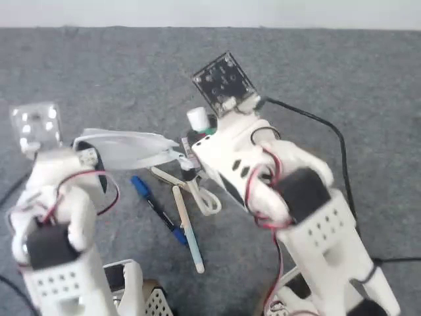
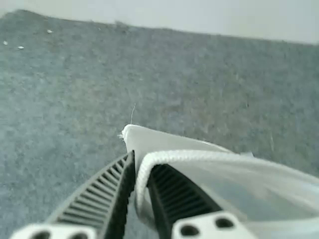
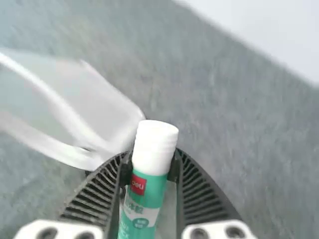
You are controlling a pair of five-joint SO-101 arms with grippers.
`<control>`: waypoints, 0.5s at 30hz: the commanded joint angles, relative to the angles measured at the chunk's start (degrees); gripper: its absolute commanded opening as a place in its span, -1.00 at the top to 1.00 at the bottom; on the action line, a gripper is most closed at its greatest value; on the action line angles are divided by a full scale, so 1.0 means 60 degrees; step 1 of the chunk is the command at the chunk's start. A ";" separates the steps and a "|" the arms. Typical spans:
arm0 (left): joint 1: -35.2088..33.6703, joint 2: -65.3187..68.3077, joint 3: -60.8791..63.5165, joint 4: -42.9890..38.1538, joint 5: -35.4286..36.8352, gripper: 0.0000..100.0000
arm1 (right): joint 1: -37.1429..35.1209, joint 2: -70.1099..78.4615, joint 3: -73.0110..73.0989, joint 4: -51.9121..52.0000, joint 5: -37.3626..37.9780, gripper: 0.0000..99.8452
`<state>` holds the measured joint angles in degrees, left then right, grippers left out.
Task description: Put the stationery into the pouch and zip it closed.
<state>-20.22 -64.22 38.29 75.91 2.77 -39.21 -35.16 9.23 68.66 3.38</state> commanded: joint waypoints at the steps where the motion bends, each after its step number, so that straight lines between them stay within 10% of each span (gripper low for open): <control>1: 0.0249 0.1685 -0.1692 0.0410 0.0586 0.98 | -0.0769 -0.0945 -0.0103 -0.0960 -0.0103 0.99; 15: 0.0264 0.3927 -0.2938 0.0689 0.1260 0.98 | -0.2000 -0.0637 0.1363 -0.5839 -0.0029 0.99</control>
<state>-19.25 -42.68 22.99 80.48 9.36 -50.20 -39.21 12.92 47.30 3.30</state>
